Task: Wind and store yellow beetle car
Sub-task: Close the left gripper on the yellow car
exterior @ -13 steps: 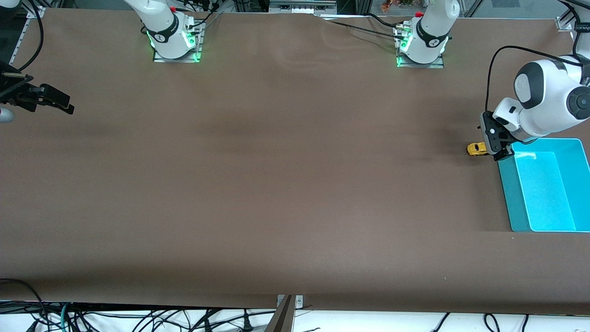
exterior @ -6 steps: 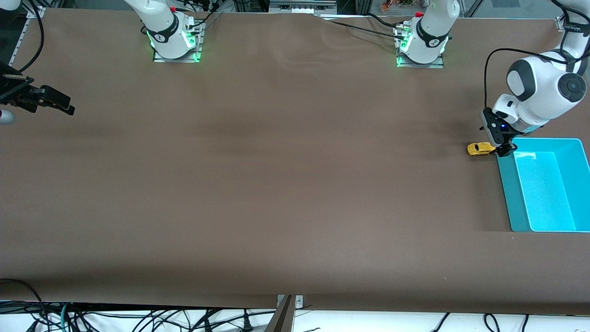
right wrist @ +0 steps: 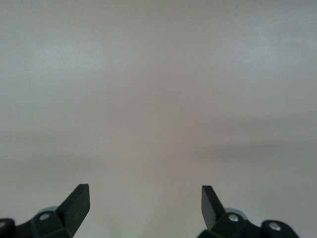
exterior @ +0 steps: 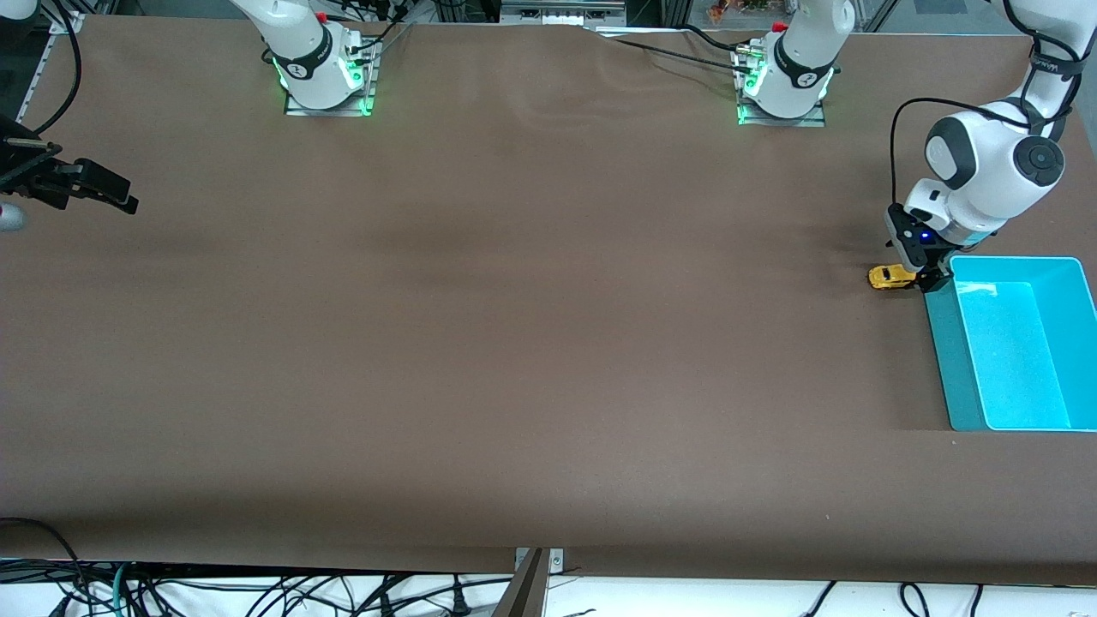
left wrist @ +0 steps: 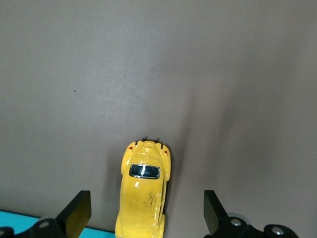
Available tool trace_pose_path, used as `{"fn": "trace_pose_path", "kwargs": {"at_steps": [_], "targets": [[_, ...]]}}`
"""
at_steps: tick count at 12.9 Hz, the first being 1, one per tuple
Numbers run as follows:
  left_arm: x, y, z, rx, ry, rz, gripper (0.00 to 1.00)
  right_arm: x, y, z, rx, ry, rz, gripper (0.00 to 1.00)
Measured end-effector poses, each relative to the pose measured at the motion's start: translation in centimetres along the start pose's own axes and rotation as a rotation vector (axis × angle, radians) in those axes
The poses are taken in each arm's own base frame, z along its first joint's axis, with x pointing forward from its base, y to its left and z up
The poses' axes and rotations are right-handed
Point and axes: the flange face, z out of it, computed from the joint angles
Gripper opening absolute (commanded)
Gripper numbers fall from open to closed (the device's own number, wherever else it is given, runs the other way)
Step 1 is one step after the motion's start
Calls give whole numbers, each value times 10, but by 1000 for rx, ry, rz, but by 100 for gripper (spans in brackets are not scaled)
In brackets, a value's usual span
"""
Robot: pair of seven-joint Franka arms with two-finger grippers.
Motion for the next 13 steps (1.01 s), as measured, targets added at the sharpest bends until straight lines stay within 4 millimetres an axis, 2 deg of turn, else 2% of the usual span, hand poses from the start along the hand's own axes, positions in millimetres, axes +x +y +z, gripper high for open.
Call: {"fn": "trace_pose_path", "kwargs": {"at_steps": [5,6,7,8,9,11,13], "targets": [[-9,2,18,22,-8,13,100,0,0,0,0,0,0,100],[-11,2,20,23,-9,19,90,0,0,0,0,-1,0,100],[-11,3,23,21,-9,22,67,0,0,0,0,-1,0,100],[-10,3,24,19,-9,25,37,0,0,0,0,-1,-1,100],[-10,3,25,19,-10,29,23,0,-1,0,0,-1,-3,100],[-10,3,26,21,-10,38,8,0,-5,0,-1,-1,-9,100],[-10,3,25,24,-10,42,5,0,-7,0,-1,-1,-12,100]]}}
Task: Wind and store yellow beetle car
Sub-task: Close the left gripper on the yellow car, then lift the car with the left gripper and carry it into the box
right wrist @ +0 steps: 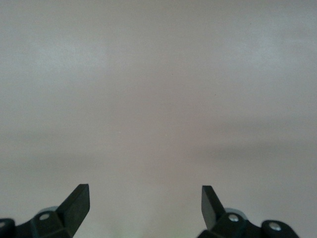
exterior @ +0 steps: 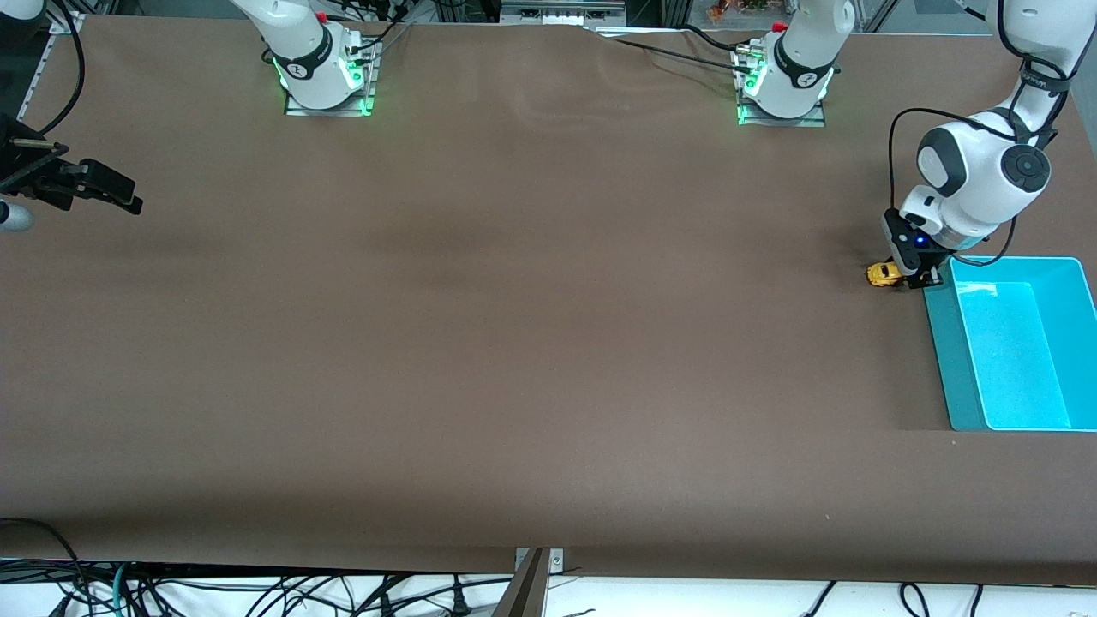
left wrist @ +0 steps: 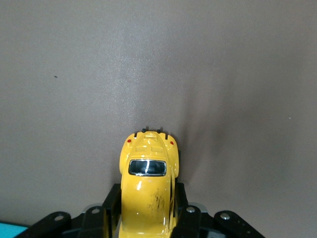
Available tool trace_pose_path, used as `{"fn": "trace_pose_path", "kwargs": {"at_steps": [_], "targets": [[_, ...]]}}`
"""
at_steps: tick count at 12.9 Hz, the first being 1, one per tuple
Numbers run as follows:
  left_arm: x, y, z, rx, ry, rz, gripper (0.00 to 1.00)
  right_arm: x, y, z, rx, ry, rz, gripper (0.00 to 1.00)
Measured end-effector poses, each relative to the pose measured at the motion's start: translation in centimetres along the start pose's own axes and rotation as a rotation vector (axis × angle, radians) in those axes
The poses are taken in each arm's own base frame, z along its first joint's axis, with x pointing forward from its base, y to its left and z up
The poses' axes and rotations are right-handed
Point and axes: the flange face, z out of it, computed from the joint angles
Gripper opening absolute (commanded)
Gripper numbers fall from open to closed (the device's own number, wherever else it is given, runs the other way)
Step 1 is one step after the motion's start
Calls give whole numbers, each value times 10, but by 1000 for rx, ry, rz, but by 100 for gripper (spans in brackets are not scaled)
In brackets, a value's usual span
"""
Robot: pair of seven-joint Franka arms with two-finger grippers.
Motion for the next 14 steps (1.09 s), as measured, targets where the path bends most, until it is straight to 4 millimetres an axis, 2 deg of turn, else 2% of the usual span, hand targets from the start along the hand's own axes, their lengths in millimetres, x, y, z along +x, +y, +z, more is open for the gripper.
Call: {"fn": "trace_pose_path", "kwargs": {"at_steps": [4,7,10,14], "targets": [[5,-6,-4,16,1,13,5,0,0,0,0,0,0,100],[23,-21,-22,19,20,34,5,0,0,0,0,0,0,100],[23,-45,-57,-45,43,26,5,0,0,0,0,0,0,100],[14,-80,-114,-148,69,16,6,0,0,0,0,0,0,100]]}}
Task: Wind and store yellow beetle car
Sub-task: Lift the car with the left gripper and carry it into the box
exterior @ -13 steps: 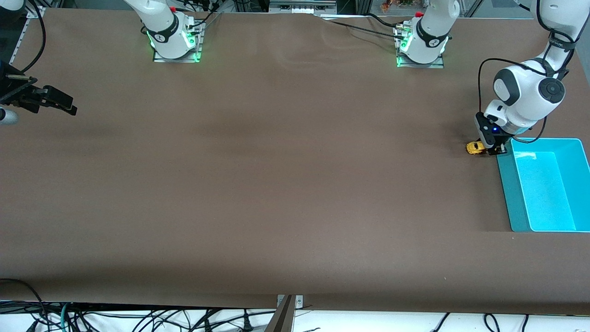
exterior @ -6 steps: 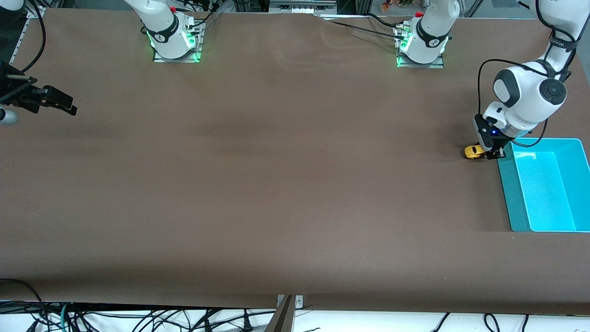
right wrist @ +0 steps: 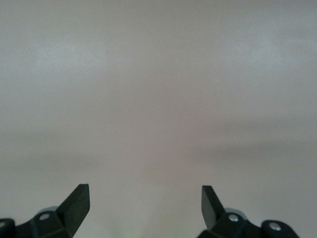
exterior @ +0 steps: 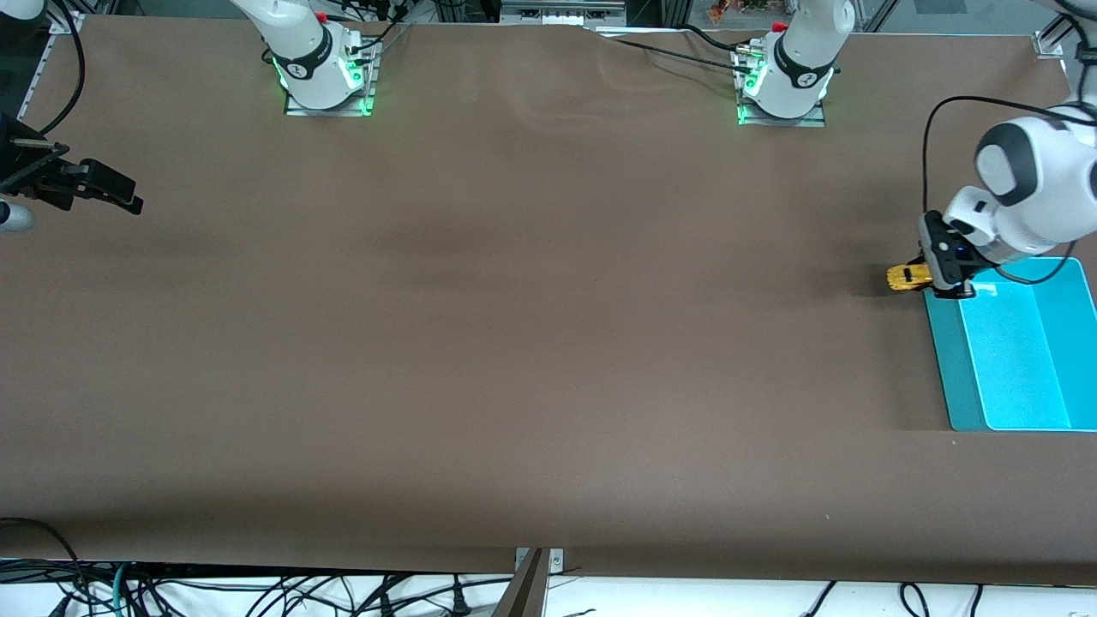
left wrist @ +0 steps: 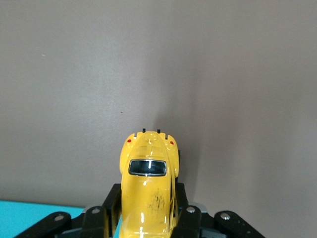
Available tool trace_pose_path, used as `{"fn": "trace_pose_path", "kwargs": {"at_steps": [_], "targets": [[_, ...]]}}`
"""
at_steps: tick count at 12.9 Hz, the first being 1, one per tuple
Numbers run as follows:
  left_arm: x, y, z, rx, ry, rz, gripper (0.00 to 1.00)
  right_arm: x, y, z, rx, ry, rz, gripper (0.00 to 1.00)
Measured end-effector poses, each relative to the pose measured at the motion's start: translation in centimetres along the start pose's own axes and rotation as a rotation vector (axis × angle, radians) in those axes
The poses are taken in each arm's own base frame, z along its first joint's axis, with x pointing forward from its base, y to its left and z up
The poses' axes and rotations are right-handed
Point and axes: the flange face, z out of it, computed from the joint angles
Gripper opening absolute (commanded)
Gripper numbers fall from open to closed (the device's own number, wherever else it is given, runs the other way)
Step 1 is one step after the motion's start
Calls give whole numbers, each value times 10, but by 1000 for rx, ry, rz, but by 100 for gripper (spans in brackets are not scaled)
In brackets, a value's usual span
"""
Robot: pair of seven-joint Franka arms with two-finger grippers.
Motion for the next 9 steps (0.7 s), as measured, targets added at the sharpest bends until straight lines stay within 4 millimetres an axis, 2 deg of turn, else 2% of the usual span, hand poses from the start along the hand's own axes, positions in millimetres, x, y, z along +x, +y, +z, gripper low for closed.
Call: {"fn": "trace_pose_path", "kwargs": {"at_steps": [2,4,7,9], "targets": [[-13,-10,-28,-15,6,18,6,0,0,0,0,0,0,100],[-49,-12,-42,1,8,54,6,0,0,0,0,0,0,100],[-115,-18,-32,3,12,111,6,0,0,0,0,0,1,100],[-140,-33,-14,-7,15,146,6,0,0,0,0,0,1,100]]}}
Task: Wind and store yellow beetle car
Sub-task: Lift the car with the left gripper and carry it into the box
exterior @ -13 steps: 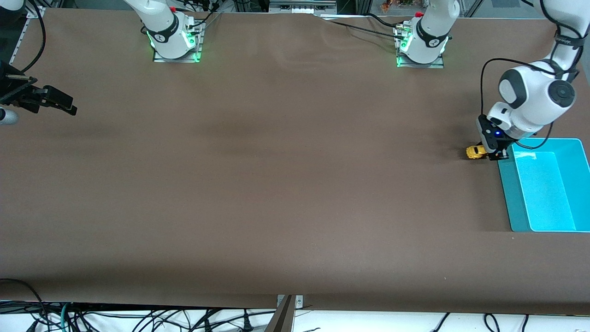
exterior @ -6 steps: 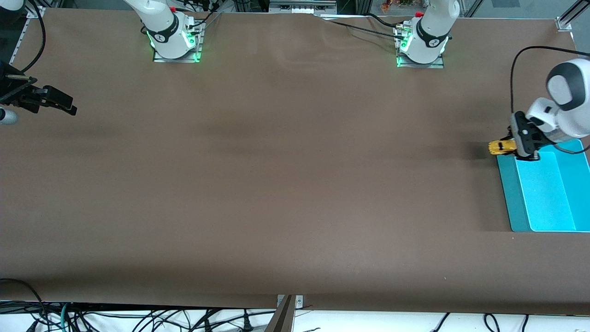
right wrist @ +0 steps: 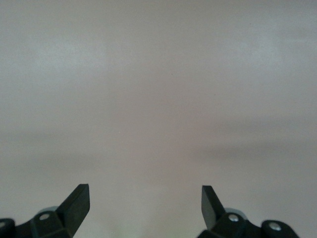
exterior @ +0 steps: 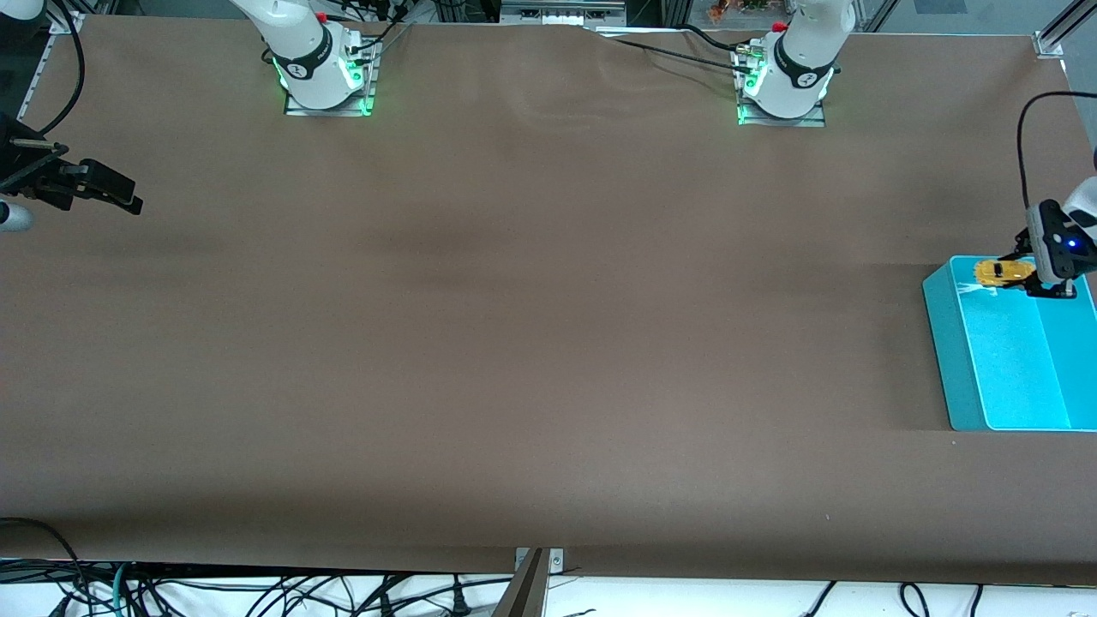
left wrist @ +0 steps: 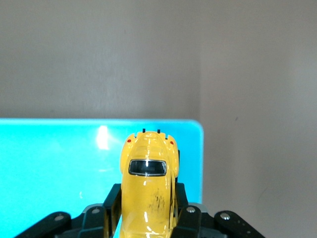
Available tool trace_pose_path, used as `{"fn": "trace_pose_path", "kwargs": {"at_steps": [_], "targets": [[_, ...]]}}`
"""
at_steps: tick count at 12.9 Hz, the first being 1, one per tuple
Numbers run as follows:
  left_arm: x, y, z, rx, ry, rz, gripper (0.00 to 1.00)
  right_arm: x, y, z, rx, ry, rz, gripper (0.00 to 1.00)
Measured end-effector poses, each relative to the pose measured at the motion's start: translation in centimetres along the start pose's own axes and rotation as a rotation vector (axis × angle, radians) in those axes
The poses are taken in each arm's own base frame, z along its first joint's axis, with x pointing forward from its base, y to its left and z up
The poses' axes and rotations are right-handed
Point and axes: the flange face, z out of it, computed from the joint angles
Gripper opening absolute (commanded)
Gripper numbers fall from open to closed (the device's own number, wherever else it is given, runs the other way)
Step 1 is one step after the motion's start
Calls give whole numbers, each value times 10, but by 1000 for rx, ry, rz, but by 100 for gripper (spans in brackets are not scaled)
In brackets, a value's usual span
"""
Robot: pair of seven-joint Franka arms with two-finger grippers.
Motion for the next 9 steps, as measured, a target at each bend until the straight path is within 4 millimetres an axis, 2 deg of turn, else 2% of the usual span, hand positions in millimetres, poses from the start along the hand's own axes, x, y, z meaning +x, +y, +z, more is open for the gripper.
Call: {"fn": "trace_pose_path", "kwargs": {"at_steps": [4,9], "targets": [[-23,-35,34,0,-7,45,6,0,0,0,0,0,0,100],[-35,-61,52,42,-26,43,6,0,0,0,0,0,0,100]]}}
